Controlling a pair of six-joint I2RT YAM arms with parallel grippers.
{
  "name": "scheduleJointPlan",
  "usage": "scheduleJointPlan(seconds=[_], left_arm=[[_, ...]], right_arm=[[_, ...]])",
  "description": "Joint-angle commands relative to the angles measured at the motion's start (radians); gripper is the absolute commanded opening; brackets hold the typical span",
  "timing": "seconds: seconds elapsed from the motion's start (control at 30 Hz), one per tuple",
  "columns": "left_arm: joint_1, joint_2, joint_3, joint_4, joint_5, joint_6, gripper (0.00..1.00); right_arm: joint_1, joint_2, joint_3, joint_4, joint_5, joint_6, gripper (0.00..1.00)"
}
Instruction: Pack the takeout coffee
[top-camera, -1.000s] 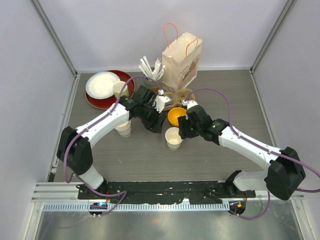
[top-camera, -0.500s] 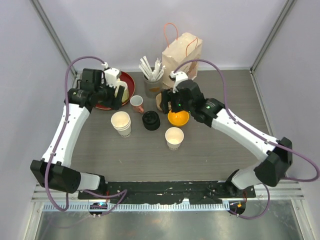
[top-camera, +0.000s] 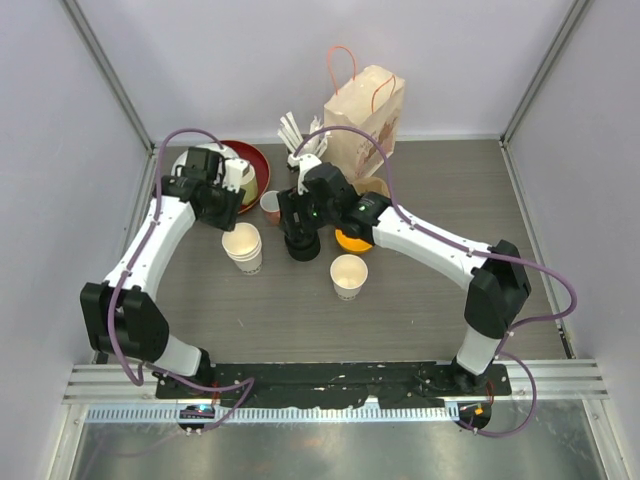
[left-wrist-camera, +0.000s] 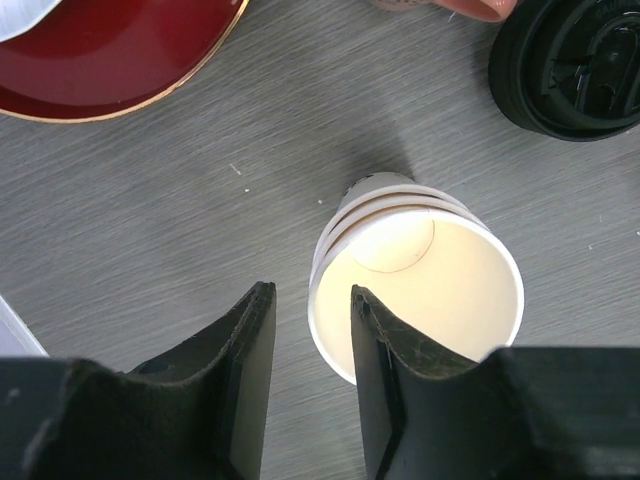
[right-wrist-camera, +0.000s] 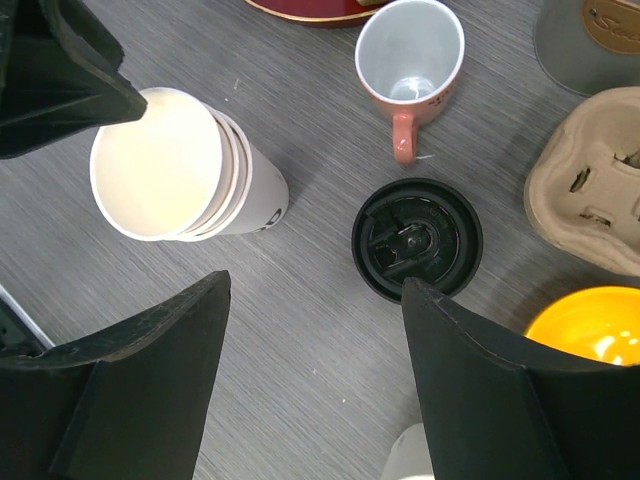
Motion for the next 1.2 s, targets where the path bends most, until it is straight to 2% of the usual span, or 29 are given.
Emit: scheduleJointPlan(seconds=[0.0,0.23,0.27,0.33,0.53,0.7,0.93,1.17], left_arm=[[0.003,0.026,-0.009,0.046,0.011,0.019,0.38],[0.003,0.059,-0.003,0.046,0.022,0.025,0.22],[0.003,0.057,-0.002,0.043,0.025,0.028,0.13],[0.003,0.048,0.000,0.043,0.027,0.029,0.00],[0.003,0.014,0.001,0.015,0.050,0.031,0.00],[0.020,-0.021,0.021,-0.028,0.126,0.013,0.00],[0.065,-0.036,0.037,-0.052,0.211,-0.012,0.00],[0.076,-0.038,0.009,-0.061,0.232,-0.013,0.00]], right_arm=[[0.001,-0.002,0.041,0.065,-0.045,0.015,0.74],[0.001,0.024,0.045,0.068,-0.054,0.017,0.74],[0.001,0.029,0.045,0.070,-0.055,0.017,0.74],[0.001,0.040,0.045,0.074,-0.064,0.023,0.74],[0.001,0.070,0.045,0.088,-0.100,0.052,0.72],[0.001,0.083,0.032,0.114,-0.144,0.078,0.65],[-0.001,0.122,0.035,0.148,-0.189,0.121,0.64],[0.001,0.161,0.042,0.218,-0.268,0.169,0.63]])
